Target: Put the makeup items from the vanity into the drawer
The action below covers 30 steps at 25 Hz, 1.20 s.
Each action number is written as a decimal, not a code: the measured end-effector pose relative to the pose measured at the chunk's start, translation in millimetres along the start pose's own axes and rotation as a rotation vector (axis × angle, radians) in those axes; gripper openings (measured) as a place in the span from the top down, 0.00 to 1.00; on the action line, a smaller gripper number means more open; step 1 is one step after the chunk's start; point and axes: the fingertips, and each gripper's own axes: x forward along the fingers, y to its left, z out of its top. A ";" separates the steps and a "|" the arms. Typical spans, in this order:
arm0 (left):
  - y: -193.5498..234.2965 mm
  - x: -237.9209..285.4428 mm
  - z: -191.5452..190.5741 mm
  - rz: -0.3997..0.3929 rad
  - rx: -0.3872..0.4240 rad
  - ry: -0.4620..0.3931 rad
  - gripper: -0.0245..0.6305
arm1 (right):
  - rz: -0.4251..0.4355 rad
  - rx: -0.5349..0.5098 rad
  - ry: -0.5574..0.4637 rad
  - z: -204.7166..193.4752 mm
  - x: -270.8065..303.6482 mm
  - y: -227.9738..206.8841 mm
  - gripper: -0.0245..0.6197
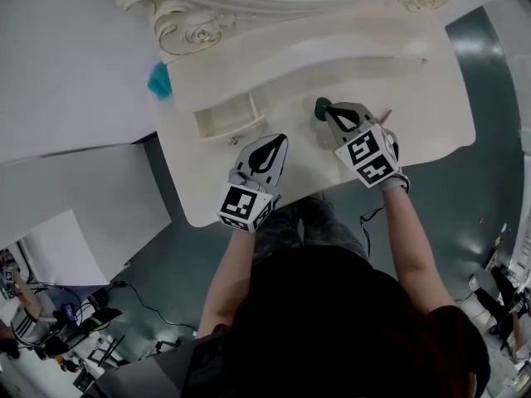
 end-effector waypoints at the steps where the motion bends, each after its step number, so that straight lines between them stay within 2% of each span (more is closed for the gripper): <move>1: 1.5 -1.3 1.0 0.003 -0.001 -0.003 0.94 | 0.009 -0.007 -0.017 8.4 -1.9 4.7 0.93; 6: 9.8 -11.6 2.6 0.029 -0.007 -0.014 0.94 | 0.068 -0.049 -0.105 51.8 -5.2 32.3 0.93; 14: 32.5 -35.5 5.0 0.105 -0.028 -0.040 0.94 | 0.151 -0.143 -0.160 103.2 7.8 64.7 0.93; 23: 73.6 -72.1 5.9 0.196 -0.053 -0.071 0.94 | 0.236 -0.229 -0.157 141.4 40.1 103.1 0.93; 30: 98.5 -93.4 3.0 0.228 -0.076 -0.079 0.94 | 0.292 -0.290 -0.115 158.9 64.6 127.7 0.93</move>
